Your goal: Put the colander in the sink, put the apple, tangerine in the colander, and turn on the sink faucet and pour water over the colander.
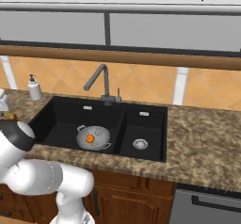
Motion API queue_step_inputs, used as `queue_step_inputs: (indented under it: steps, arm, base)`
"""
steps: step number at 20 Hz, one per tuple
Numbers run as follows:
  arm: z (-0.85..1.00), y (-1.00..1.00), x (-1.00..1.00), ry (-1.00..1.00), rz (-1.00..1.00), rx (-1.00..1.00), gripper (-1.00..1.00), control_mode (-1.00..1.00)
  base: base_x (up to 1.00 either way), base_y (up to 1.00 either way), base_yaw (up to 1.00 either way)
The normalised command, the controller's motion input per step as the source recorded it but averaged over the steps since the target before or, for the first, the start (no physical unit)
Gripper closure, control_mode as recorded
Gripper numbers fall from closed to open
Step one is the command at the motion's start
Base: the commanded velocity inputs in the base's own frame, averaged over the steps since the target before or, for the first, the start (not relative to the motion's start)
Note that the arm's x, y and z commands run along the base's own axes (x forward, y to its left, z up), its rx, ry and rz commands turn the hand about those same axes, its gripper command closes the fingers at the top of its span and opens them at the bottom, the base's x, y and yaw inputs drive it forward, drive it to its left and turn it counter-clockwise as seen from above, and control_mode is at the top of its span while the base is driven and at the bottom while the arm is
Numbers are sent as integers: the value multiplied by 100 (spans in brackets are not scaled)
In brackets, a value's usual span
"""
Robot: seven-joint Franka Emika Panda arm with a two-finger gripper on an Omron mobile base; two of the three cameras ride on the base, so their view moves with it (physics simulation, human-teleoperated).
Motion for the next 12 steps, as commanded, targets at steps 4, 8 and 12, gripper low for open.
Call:
queue_step_inputs:
  steps: [4,8,12]
  arm:
    - [-40,0,60,0,0,-2,-100,-100]
    - [-52,0,43,0,0,-2,-100,-100]
    - [-48,9,36,0,0,-4,-100,-100]
  base:
    - [0,0,0]
    - [0,0,0]
    - [0,0,0]
